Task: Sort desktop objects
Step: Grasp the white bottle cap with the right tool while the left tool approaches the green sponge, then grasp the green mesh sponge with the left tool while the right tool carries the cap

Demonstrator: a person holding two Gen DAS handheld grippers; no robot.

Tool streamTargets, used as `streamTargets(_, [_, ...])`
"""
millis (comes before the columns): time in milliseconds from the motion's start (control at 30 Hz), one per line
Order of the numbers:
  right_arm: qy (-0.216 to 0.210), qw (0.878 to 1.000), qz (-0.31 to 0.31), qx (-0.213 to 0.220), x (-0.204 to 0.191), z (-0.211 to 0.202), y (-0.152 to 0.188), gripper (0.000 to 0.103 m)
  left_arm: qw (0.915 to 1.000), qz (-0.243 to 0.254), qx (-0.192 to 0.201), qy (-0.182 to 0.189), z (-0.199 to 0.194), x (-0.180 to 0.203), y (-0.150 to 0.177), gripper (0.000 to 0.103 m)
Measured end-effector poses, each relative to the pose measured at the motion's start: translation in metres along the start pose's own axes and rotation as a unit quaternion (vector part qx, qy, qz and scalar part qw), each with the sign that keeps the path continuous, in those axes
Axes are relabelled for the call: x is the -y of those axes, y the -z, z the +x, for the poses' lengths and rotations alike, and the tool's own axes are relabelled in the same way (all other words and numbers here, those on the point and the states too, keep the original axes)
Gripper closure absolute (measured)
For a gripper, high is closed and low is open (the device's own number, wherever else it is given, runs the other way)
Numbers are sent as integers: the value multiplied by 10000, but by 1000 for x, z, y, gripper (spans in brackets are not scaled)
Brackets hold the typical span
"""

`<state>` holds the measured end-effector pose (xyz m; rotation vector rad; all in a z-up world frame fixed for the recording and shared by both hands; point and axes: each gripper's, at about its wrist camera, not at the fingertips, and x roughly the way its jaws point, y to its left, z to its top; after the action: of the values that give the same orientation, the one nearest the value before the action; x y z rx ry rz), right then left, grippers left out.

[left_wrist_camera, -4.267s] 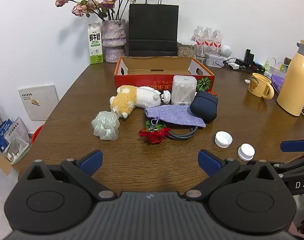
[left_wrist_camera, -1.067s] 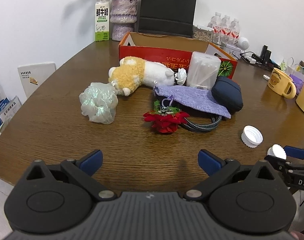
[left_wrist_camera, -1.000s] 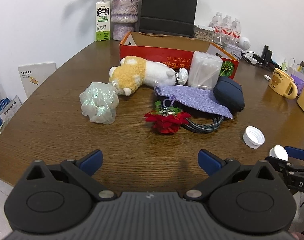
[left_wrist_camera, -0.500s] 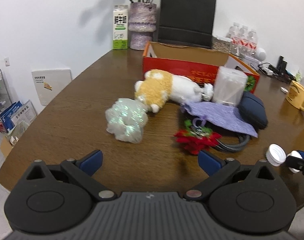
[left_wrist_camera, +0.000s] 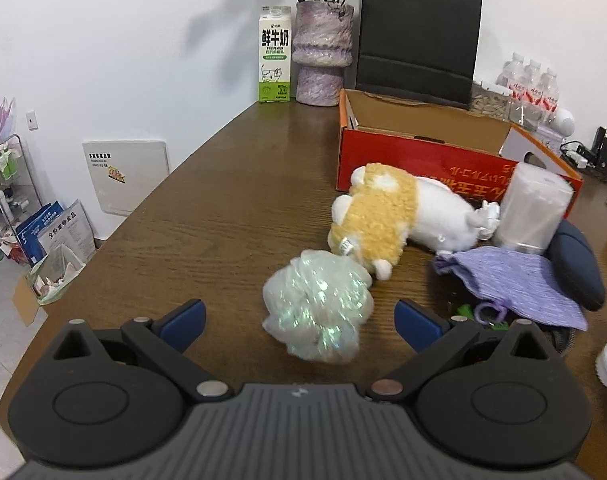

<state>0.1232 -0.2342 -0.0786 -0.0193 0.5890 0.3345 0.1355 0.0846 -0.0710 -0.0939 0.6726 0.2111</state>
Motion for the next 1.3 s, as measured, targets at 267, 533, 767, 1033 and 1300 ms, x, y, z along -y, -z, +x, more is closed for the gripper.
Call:
streamTargets(267, [-44, 9999, 119, -53, -4, 16, -13, 65, 9993, 50, -186, 308, 18, -1, -7, 51])
streamTargets(533, [-69, 9998, 161, -28, -4, 22, -24, 65, 9990, 100, -21, 426, 17, 0, -14, 55])
streamTargets(767, [-103, 9998, 147, 107, -3, 22, -39, 65, 9991, 71, 155, 395, 9, -3, -25, 56])
streamTargets(1033, [-165, 9993, 9, 340, -6, 25, -63, 65, 9977, 90, 449, 496, -1, -2, -50, 56])
streamTargets(1300, [-237, 9979, -167, 580, -10, 37, -99, 65, 9945, 136, 607, 844, 2, 14, -92, 56])
